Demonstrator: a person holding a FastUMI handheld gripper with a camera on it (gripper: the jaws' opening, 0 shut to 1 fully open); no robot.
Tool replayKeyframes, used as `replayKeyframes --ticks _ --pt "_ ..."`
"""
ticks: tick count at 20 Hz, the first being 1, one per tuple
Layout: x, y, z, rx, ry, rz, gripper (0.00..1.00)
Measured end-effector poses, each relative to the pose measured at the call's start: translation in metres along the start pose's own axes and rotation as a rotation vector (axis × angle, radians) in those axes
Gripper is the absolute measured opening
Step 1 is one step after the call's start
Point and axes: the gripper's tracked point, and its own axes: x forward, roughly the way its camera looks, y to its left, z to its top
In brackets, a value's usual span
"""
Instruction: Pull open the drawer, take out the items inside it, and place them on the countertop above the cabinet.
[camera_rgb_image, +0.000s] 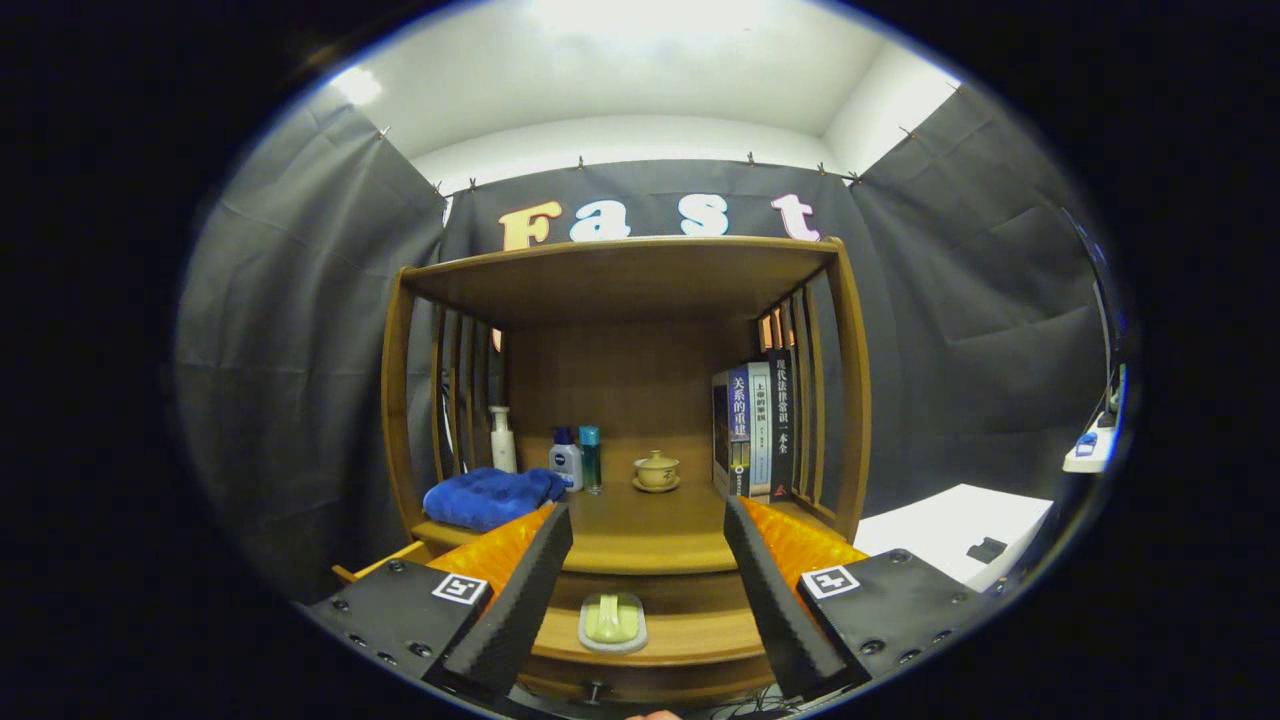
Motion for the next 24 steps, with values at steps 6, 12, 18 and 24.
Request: replayKeyframes --ticks 6,12,18,24 --pt "0.057 0.039 -0.049 -0.075 0.300 0.135 0.98" --pt "0.084 0.055 -0.149 -0.028 0.660 0.164 0.96" --pt "0.094 0.045 -0.210 -0.038 0.907 0.103 0.83" --pt "0.104 0.044 -0.244 -0.028 1.029 0.080 0.78"
